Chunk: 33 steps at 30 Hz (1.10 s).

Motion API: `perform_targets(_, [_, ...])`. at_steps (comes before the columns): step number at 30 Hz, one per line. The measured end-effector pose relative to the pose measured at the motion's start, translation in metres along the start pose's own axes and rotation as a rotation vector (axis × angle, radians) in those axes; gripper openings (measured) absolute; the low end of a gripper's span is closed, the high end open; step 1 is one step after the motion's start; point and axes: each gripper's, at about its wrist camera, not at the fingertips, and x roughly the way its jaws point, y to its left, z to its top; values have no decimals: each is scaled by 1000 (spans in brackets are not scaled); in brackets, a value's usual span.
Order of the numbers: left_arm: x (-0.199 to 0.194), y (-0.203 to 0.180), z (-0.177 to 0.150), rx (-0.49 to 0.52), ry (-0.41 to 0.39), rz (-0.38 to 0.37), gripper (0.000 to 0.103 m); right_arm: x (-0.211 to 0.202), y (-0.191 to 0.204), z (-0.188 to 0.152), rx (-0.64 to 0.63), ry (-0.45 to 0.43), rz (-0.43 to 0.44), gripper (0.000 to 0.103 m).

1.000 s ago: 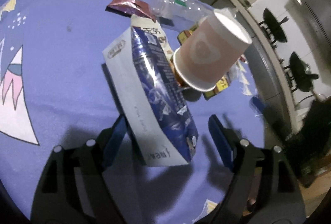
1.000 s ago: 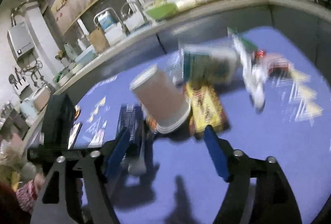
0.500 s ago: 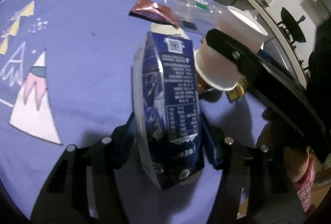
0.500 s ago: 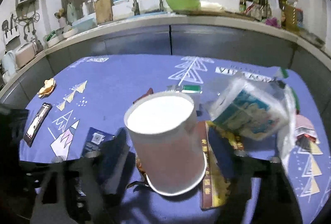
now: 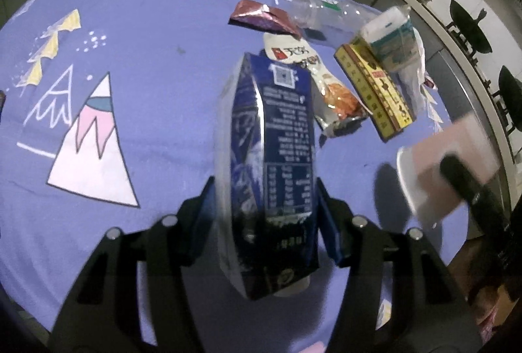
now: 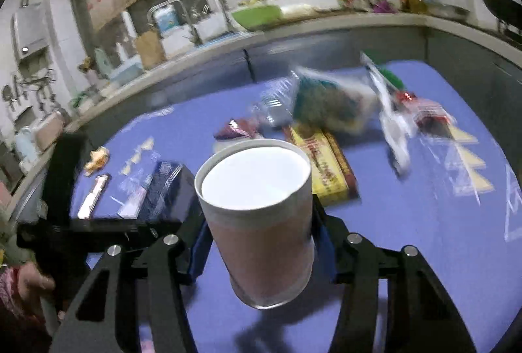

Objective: Collect trash
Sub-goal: 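Lift the milk carton with the left tool while the right tool lifts the pink cup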

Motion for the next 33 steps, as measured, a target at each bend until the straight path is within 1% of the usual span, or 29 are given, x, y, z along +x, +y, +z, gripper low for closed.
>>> perform_targets(3, [4,1,0,-12,6,21,55,5,-5,-11,17,38,-34,54])
perform_targets(5, [4,1,-1,-9,-3,38,55,7,-8,-13,28,43,-60,56])
perform_targets(7, [5,1,0,-9,-9,55,58,7,-8,-15,33,39,-63,58])
perform_targets(9, [5,3,1,-12,-21,77,62,8,-7,-17,28,44,-85,65])
perform_targets(12, [4,3,2,-10,-34,95,63,4,-7,-20,28,33,-99,74])
perform_targets(14, [4,3,2,-6,-41,109,63,-1,-8,-21,31,17,-101,76])
perform_targets(19, [4,0,3,14,-47,138,63,-10,-16,-22,45,16,-81,76])
perform_targets(27, [7,-3,5,18,-45,145,63,-22,-20,-29,35,-13,-83,77])
perform_targets(33, [2,-3,9,14,-61,131,63,-21,-19,-32,20,-8,-79,77])
